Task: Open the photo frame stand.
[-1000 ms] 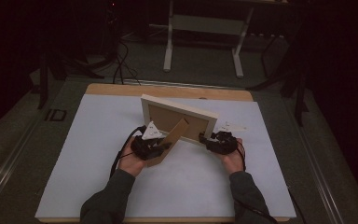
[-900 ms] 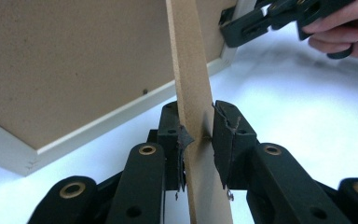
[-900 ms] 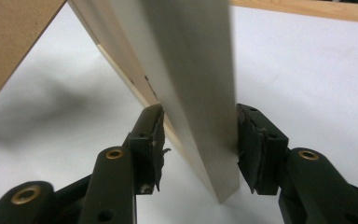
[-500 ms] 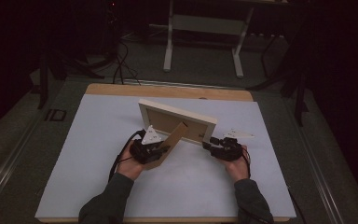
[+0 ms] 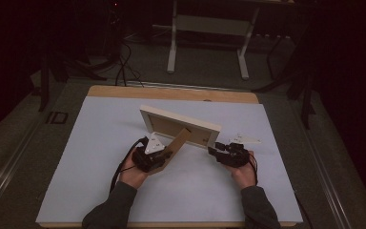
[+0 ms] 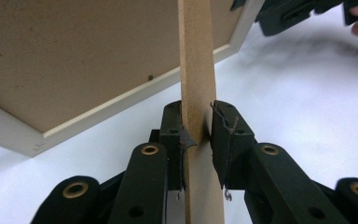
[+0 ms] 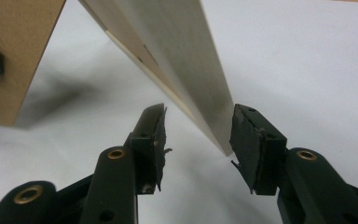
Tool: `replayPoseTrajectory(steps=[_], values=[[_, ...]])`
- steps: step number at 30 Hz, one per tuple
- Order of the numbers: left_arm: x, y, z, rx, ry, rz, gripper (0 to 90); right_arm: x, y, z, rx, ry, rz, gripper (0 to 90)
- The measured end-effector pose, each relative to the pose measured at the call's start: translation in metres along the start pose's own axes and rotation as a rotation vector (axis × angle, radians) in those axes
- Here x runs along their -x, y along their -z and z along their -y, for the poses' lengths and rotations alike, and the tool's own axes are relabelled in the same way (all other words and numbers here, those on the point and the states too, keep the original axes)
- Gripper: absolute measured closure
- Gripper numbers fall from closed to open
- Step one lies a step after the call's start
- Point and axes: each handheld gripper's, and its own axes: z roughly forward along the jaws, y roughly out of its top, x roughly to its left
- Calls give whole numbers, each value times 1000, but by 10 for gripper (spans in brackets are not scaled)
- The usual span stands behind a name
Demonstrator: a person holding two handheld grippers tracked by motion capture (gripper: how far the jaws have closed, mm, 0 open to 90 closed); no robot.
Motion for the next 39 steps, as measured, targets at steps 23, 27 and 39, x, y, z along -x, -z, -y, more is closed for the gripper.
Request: replayPoseTrajectory(steps=[23, 27, 39], values=[[5, 3, 9, 2, 10, -3, 786, -4, 3, 3, -6, 6, 28, 550], [5, 4, 10, 6, 14, -4, 780, -4, 3, 4, -8, 4, 28, 549], [0, 11, 11, 32, 31, -4, 717, -3, 5, 4, -3, 9, 31, 544]])
